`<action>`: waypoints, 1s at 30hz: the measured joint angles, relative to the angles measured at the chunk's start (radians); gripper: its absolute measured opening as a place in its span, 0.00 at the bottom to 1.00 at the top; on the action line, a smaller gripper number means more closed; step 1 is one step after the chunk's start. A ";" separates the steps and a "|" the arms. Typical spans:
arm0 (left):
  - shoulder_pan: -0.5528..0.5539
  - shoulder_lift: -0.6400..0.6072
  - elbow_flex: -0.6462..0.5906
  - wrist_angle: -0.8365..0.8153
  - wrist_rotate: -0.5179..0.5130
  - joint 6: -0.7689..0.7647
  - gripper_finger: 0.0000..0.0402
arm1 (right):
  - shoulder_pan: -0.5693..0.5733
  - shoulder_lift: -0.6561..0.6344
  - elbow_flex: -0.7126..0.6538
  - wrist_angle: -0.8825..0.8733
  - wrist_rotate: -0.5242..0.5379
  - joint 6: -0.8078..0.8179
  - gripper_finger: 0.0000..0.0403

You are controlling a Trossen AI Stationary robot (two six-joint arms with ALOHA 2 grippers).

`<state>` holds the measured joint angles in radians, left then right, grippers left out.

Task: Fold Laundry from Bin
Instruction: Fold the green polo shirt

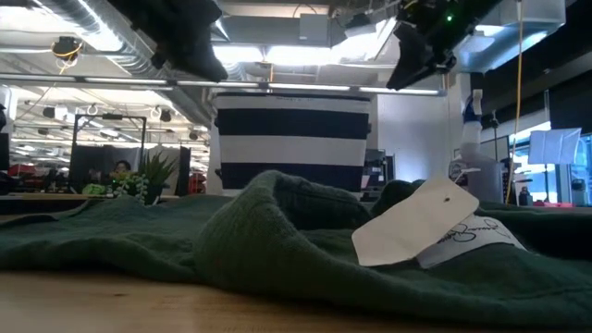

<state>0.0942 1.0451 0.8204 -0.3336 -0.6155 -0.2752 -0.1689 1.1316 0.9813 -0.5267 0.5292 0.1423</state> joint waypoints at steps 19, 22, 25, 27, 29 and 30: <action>-0.086 -0.023 0.000 0.008 -0.026 0.015 0.26 | 0.099 -0.007 -0.001 -0.010 0.069 0.036 0.37; -0.090 -0.023 0.000 0.008 -0.025 0.015 0.26 | 0.099 -0.007 -0.001 -0.022 0.067 0.042 0.37; -0.090 -0.023 0.000 0.008 0.007 0.011 0.26 | 0.099 -0.007 -0.001 -0.024 0.057 0.048 0.37; -0.090 -0.023 0.000 0.008 0.026 -0.010 0.26 | 0.099 -0.007 -0.001 -0.024 0.051 0.049 0.37; -0.090 -0.023 0.000 0.007 0.047 -0.019 0.26 | 0.099 -0.007 -0.001 -0.024 0.046 0.048 0.37; -0.090 -0.023 0.000 0.006 0.057 -0.019 0.26 | 0.099 -0.007 -0.001 -0.024 0.046 0.048 0.37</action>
<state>0.0044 1.0222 0.8204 -0.3275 -0.5582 -0.2943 -0.0700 1.1245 0.9802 -0.5505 0.5755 0.1905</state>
